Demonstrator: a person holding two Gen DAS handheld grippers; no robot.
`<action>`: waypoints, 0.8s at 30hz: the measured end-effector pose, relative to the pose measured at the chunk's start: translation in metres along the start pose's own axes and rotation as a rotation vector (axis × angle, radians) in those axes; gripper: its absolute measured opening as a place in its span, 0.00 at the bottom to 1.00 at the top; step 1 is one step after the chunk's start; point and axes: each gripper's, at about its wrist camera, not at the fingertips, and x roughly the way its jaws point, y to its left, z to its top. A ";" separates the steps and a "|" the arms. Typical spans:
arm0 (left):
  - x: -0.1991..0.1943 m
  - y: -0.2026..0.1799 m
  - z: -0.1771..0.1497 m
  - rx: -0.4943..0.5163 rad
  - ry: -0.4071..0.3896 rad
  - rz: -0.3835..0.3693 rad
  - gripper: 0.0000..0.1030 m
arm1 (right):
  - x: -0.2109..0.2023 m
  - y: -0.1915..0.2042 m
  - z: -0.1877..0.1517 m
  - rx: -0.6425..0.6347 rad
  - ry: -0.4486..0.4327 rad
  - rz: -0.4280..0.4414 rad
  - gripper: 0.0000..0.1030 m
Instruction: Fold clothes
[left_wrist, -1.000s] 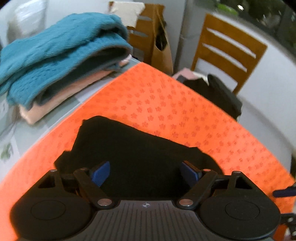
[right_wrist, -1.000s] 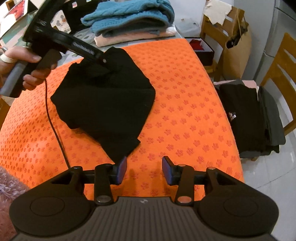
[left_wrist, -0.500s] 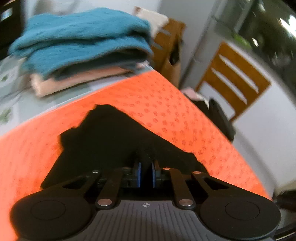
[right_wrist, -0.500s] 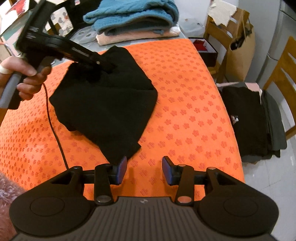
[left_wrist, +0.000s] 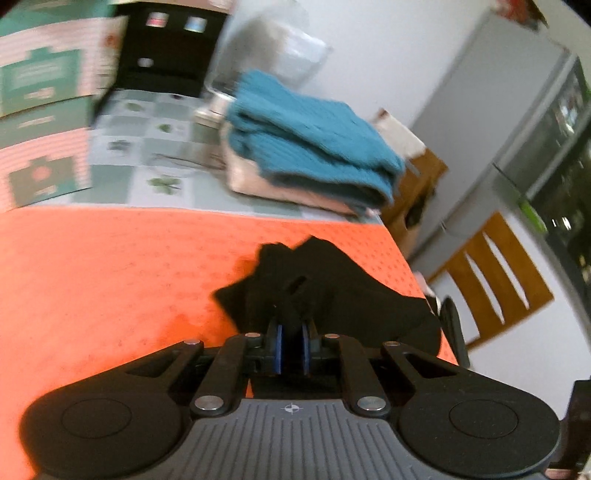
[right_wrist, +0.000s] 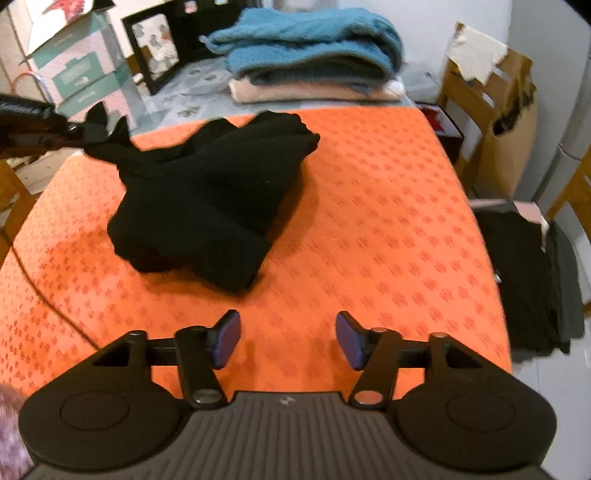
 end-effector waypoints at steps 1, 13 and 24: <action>-0.006 0.004 -0.002 -0.014 -0.009 0.008 0.12 | 0.002 0.004 0.003 -0.009 -0.012 0.014 0.71; -0.034 0.028 -0.013 -0.108 -0.051 0.031 0.12 | 0.053 0.086 0.050 -0.254 -0.032 0.155 0.78; -0.053 0.047 -0.010 -0.215 -0.129 0.052 0.11 | 0.015 0.093 0.048 -0.301 -0.051 0.178 0.08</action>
